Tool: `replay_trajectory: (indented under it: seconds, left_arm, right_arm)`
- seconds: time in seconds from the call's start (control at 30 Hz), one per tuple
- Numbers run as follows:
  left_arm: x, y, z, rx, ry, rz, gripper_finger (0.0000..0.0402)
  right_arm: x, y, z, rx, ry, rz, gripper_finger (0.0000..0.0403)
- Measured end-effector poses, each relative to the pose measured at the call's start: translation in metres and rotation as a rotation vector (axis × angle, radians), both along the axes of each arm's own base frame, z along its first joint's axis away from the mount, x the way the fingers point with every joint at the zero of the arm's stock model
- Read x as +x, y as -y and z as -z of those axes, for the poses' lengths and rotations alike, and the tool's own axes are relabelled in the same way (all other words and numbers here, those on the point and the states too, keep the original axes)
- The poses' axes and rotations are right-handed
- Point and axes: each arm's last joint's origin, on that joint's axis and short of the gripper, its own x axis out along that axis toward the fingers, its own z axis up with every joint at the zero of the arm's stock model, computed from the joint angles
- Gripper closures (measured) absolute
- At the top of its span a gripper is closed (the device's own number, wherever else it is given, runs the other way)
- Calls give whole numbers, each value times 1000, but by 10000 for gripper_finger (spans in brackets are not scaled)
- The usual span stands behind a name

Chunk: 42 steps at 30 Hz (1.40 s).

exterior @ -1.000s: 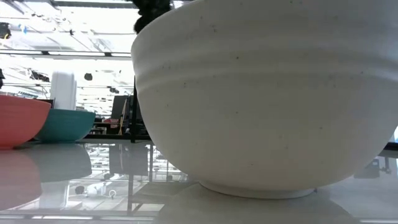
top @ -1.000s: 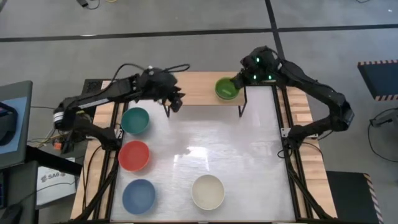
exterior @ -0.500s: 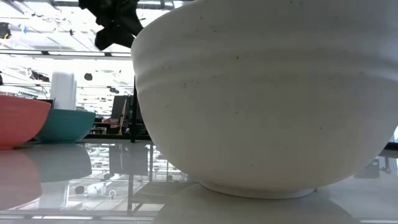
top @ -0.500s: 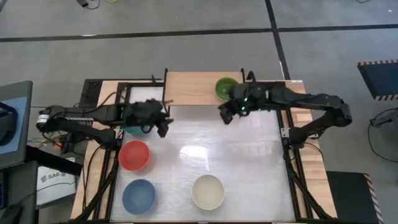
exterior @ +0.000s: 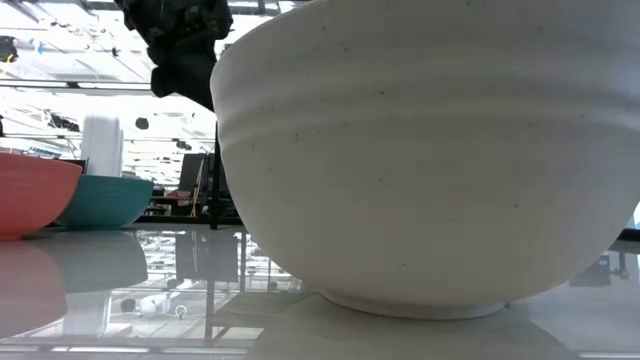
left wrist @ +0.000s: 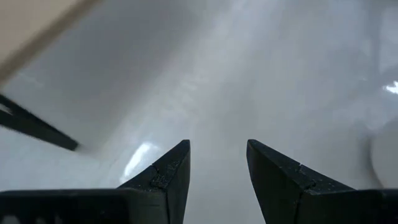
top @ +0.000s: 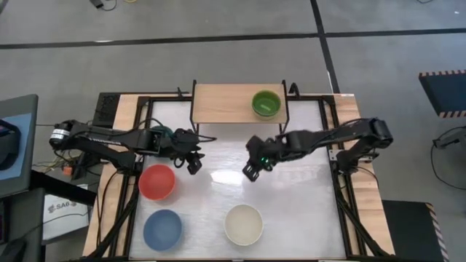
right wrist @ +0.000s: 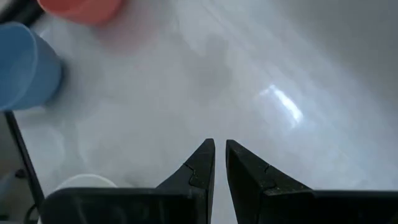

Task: Place and stack bowls onto a shelf
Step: Put the white bowl on the shelf

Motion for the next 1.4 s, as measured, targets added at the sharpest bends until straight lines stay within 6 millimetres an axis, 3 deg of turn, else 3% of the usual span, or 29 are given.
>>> replay_trajectory:
  seconds: [0.33, 0.53, 0.67, 0.77, 1.4]
  left_arm:
    - [2, 2, 2, 112, -45, 123, 260]
    - [6, 2, -2, 117, 1, 266, 260]
    - [11, 3, -6, 161, 48, 321, 260]
    - [14, 0, -8, 182, 77, 318, 260]
    - [38, -13, -1, 224, 156, 405, 260]
  right_arm:
    - [21, -34, 49, 101, -162, -128, 327]
    - [24, -53, 69, 115, -226, -174, 256]
    - [24, -65, 75, 111, -240, -202, 201]
    - [22, -75, 75, 89, -232, -267, 181]
    - [20, -104, 71, 115, -141, -319, 218]
